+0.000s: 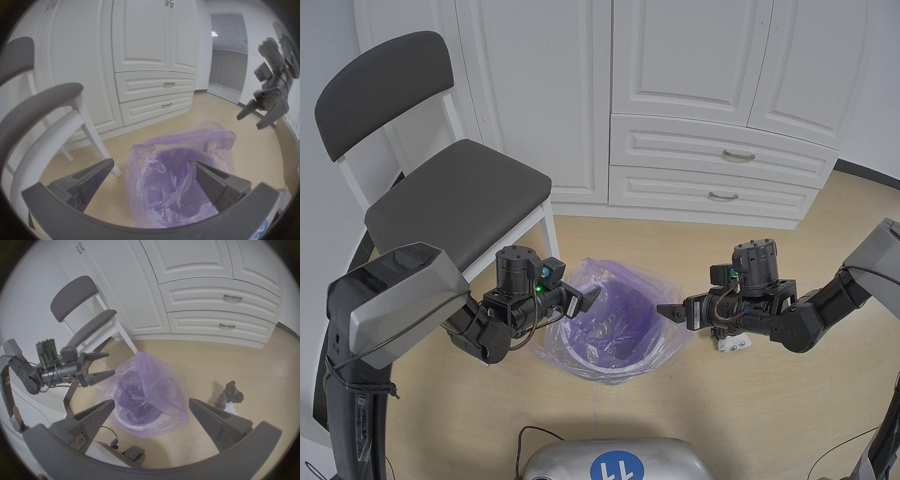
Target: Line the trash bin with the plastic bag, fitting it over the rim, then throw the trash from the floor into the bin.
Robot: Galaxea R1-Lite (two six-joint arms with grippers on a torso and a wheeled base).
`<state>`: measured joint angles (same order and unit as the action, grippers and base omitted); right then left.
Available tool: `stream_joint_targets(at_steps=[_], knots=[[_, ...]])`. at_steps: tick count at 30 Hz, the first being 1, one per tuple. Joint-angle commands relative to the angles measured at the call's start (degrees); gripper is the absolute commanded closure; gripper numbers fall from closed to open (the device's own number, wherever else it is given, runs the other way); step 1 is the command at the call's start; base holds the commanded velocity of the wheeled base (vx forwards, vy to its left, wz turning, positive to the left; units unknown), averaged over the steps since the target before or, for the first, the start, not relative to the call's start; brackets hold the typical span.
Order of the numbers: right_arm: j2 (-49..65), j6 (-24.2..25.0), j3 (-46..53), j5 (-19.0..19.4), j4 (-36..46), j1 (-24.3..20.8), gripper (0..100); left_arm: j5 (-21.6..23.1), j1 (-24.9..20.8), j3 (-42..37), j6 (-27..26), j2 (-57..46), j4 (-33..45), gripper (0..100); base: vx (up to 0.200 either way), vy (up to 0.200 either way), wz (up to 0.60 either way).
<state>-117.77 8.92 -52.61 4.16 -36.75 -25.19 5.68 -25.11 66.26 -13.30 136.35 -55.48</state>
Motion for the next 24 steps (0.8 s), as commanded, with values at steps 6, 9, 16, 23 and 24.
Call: stream_joint_targets(at_steps=[6,9,16,23,24], knots=[[2.5,-0.8,1.2,-11.8,-0.9,-6.5,0,-14.3,-5.4,-7.5,5.5,-13.6,9.9,0,0.000,0.000,0.00],[0.8,-1.0,1.9,-18.0,-4.2,-8.7,0,-17.4,-7.9,-9.6,12.9,-15.7,14.7,0,0.000,0.000,0.00],[-5.4,-10.3,8.7,-23.6,-20.2,-11.1,0,-23.9,-8.9,-16.0,17.9,-13.7,17.5,0,0.000,0.000,0.00],[-18.0,-18.1,8.8,-25.9,-36.4,-11.0,0,-27.7,-6.5,-15.5,17.5,-8.1,14.7,0,0.000,0.000,0.00],[-19.2,-19.0,8.0,-26.1,-37.2,-10.7,0,-27.7,-6.1,-15.0,17.5,-7.7,14.0,0,0.000,0.000,0.00]])
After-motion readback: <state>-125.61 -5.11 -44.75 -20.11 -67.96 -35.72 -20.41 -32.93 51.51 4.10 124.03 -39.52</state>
